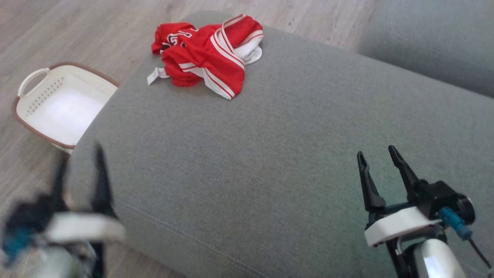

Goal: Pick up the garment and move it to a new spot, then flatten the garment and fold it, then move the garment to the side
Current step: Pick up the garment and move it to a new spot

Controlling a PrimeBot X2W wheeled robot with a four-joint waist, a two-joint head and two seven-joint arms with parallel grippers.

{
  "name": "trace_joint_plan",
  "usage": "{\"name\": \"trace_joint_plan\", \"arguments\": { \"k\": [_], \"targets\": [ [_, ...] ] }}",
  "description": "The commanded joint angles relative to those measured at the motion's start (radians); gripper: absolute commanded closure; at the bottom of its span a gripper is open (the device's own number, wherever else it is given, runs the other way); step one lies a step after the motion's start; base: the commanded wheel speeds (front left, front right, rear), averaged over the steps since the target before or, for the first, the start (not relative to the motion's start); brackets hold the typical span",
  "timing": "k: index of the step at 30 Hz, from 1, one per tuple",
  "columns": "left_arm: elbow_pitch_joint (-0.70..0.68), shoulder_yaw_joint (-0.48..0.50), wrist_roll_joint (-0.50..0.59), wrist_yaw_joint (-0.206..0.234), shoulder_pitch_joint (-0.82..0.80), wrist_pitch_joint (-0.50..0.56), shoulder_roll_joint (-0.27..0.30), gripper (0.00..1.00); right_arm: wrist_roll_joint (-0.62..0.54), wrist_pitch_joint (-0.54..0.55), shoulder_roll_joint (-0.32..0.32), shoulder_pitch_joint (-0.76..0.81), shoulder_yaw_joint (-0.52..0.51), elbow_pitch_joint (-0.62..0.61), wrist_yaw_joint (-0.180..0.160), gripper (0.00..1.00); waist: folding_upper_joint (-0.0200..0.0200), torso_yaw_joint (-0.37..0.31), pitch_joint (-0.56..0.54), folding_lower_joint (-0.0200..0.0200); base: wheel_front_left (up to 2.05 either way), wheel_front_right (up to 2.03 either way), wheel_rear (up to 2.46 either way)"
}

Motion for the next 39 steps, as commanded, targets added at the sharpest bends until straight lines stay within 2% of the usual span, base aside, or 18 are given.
{"name": "trace_joint_plan", "arguments": {
  "k": [1, 5, 9, 13, 15, 20, 26, 32, 39],
  "targets": [
    [-0.047, 0.062, 0.012, -0.005, -0.099, 0.007, 0.049, 0.00, -0.013, 0.007, -0.005, -0.051, 0.017, -0.046, -0.001, 0.00, -0.0001, -0.017, 0.023, -0.0001, 0.00, 0.00, 0.00],
    [-0.055, 0.125, 0.009, -0.027, -0.252, 0.065, 0.134, 0.00, -0.061, 0.047, -0.005, -0.081, 0.009, -0.106, -0.001, 0.00, -0.0001, -0.068, 0.091, -0.0001, 0.00, 0.00, 0.00],
    [0.008, 0.169, 0.007, -0.059, -0.418, 0.129, 0.218, 0.00, -0.116, 0.089, -0.005, -0.131, 0.017, -0.161, -0.001, 0.00, -0.0001, -0.131, 0.165, -0.0001, 0.00, 0.00, 0.00],
    [0.107, 0.161, 0.005, -0.108, -0.575, 0.181, 0.254, 0.00, -0.163, 0.129, -0.005, -0.177, 0.021, -0.213, -0.001, 0.00, -0.0001, -0.182, 0.247, -0.0001, 0.00, 0.00, 0.00],
    [0.172, 0.140, -0.009, -0.142, -0.645, 0.209, 0.243, 0.00, -0.183, 0.146, -0.005, -0.192, 0.025, -0.238, -0.001, 0.00, -0.0001, -0.202, 0.286, -0.0001, 0.00, 0.00, 0.00],
    [0.363, 0.063, -0.047, -0.226, -0.774, 0.274, 0.165, 0.00, -0.213, 0.188, -0.005, -0.206, 0.035, -0.289, -0.001, 0.00, -0.0001, -0.230, 0.358, -0.0001, 0.00, 0.00, 0.00],
    [0.559, -0.031, -0.069, -0.335, -0.850, 0.318, 0.065, 0.00, -0.241, 0.218, -0.005, -0.203, 0.032, -0.343, -0.001, 0.00, -0.0001, -0.245, 0.422, -0.0001, 0.00, 0.00, 0.00],
    [0.712, -0.084, -0.090, -0.383, -0.882, 0.355, 0.009, 0.00, -0.261, 0.231, -0.005, -0.194, 0.019, -0.377, -0.001, 0.00, -0.0001, -0.255, 0.466, -0.0001, 0.00, 0.00, 0.00],
    [0.839, -0.101, -0.116, -0.405, -0.918, 0.374, 0.002, 0.00, -0.273, 0.237, -0.005, -0.202, 0.023, -0.401, -0.001, 0.00, -0.0001, -0.276, 0.500, -0.0001, 0.00, 0.00, 0.00]
  ]
}}
